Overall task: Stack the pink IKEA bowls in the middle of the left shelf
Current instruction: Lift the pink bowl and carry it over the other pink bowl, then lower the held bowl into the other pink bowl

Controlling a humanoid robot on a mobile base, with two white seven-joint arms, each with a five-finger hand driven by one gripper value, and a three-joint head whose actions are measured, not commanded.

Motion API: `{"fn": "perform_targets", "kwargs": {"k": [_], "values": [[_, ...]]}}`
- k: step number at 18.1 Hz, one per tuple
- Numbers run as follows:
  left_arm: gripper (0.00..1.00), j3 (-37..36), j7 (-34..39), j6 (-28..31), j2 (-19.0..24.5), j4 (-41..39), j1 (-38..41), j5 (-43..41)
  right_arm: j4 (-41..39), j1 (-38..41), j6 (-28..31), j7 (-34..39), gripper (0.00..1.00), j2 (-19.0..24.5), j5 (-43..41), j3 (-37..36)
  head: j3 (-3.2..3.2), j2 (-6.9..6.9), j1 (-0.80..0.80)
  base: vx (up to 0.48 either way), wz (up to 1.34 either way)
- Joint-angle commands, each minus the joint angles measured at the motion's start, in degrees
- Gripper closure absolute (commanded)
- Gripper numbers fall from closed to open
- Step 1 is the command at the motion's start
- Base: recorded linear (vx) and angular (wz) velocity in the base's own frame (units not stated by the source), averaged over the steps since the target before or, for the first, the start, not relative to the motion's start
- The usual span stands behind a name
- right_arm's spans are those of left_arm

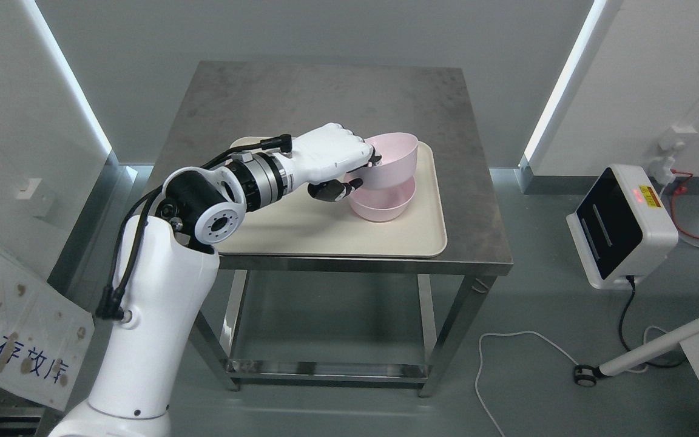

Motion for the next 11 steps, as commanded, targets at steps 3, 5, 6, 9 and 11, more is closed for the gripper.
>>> {"fn": "perform_targets", "kwargs": {"k": [3,5,6,9,11], "values": [[1.0,-6.33,2.07,1.45,0.79,-0.34,-1.29,-3.84,-1.93,0.09,0.03,0.04,0.0,-1.0,0.0,-0.62,0.0,0.0,0.0,0.0,0.0],[1.0,-6.33,2.07,1.45,0.79,-0.34,-1.29,-3.93,-1.93,0.09,0.03,0.04,0.0,-1.0,0.0,-0.62,0.0,0.0,0.0,0.0,0.0],[1.0,-6.33,2.07,1.45,0.79,-0.34,-1.29,-3.93,-1.93,0.09,0.03,0.04,0.0,-1.0,0.0,-0.62,0.0,0.0,0.0,0.0,0.0],[0.99,-5.28,2.07,1.72,0.79,0.35,-1.12,-4.19,-1.93,0.09,0.03,0.04,0.0,-1.0,0.0,-0.62,0.0,0.0,0.0,0.0,0.0],[0.94,-4.4,2.07,4.52,0.79,0.53,-1.12,-4.46,-1.93,0.09,0.03,0.04,0.0,-1.0,0.0,-0.62,0.0,0.0,0.0,0.0,0.0]]}}
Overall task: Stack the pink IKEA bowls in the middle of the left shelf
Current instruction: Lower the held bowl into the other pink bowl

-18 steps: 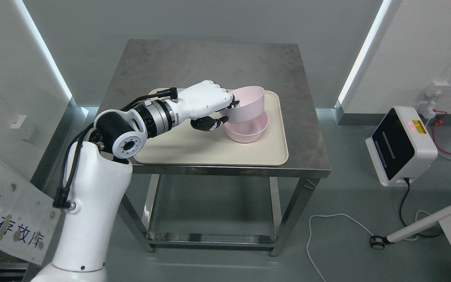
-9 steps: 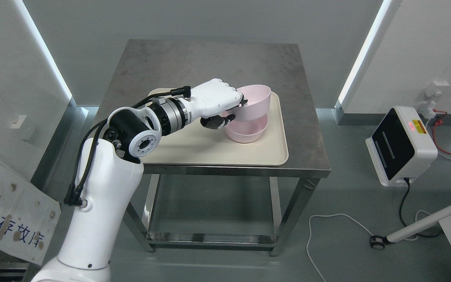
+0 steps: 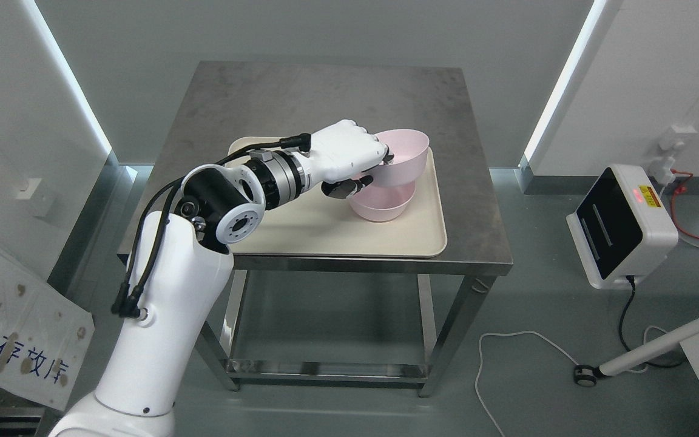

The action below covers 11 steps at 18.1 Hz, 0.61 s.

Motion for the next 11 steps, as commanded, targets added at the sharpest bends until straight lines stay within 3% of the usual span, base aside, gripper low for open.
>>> {"fn": "perform_targets", "kwargs": {"k": [1,5,11], "values": [[0.89,-0.39,0.04,3.6,0.93,0.76,0.08,-0.88,-1.93,0.09,0.03,0.03,0.0,-1.0,0.0,-0.62,0.0,0.0,0.0,0.0,0.0],[0.65,0.67,0.04,6.6,0.93,0.85,0.08,-0.79,-1.93,0.09,0.03,0.03,0.0,-1.0,0.0,-0.62,0.0,0.0,0.0,0.0,0.0],[0.6,3.04,0.04,6.6,0.93,0.85,0.08,-0.44,-1.93,0.09,0.03,0.03,0.0,-1.0,0.0,-0.62,0.0,0.0,0.0,0.0,0.0]]}}
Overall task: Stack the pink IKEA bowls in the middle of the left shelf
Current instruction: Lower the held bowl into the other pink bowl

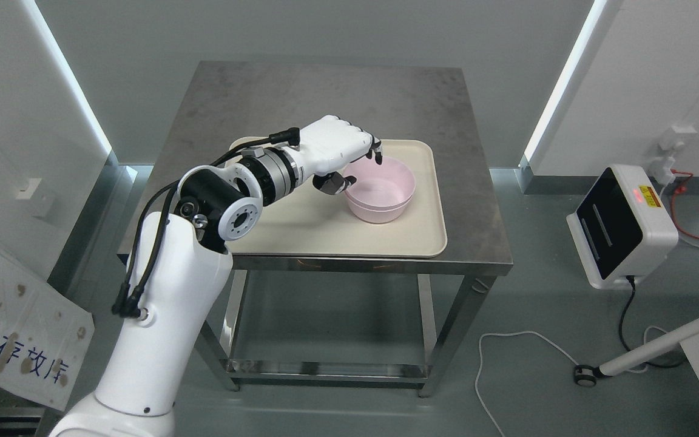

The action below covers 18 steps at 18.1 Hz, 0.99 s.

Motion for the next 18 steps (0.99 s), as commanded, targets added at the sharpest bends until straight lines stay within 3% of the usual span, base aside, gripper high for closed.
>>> {"fn": "perform_targets", "kwargs": {"k": [1,5,9,18], "values": [[0.6,2.95,-0.06,0.4,0.97,0.3,-0.31,0.08,-1.93,0.09,0.03,0.04,0.0,-1.0,0.0,-0.62,0.0,0.0,0.0,0.0,0.0],[0.62,3.93,-0.58,0.05,0.97,0.13,-1.02,0.17,-1.93,0.09,0.03,0.04,0.0,-1.0,0.0,-0.62,0.0,0.0,0.0,0.0,0.0],[0.63,-1.08,-3.91,-0.3,0.97,-1.1,-1.28,0.26,-1.93,0.09,0.03,0.04,0.0,-1.0,0.0,-0.62,0.0,0.0,0.0,0.0,0.0],[0.63,-3.11,-4.8,-5.74,0.97,-1.01,0.99,0.26,-1.93,0.09,0.03,0.04,0.0,-1.0,0.0,-0.62,0.0,0.0,0.0,0.0,0.0]]}}
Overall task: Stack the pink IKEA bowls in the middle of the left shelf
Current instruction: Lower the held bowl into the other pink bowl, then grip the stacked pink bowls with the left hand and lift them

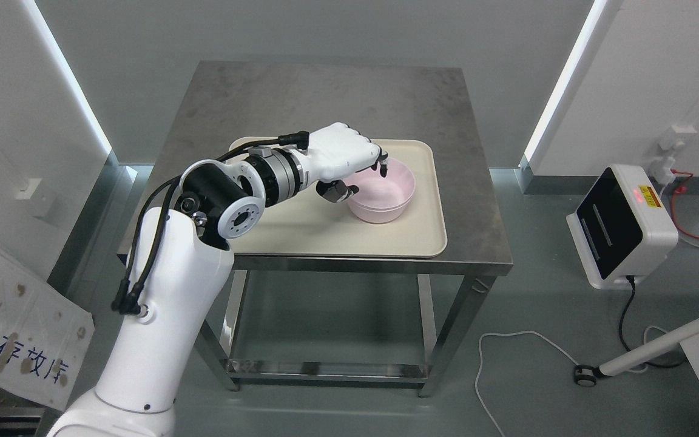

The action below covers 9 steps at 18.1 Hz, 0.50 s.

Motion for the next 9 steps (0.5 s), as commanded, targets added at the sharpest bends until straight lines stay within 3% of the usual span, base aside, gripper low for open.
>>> {"fn": "perform_targets", "kwargs": {"k": [1,9], "values": [[0.63,-2.01,-0.05,-1.36,1.0,-0.3,1.56,-0.13,-1.93,0.09,0.03,0.03,0.0,-1.0,0.0,-0.62,0.0,0.0,0.0,0.0,0.0],[0.66,-2.71,0.56,-0.83,1.0,1.81,1.73,-2.59,-1.93,0.09,0.03,0.03,0.0,-1.0,0.0,-0.62,0.0,0.0,0.0,0.0,0.0]]}}
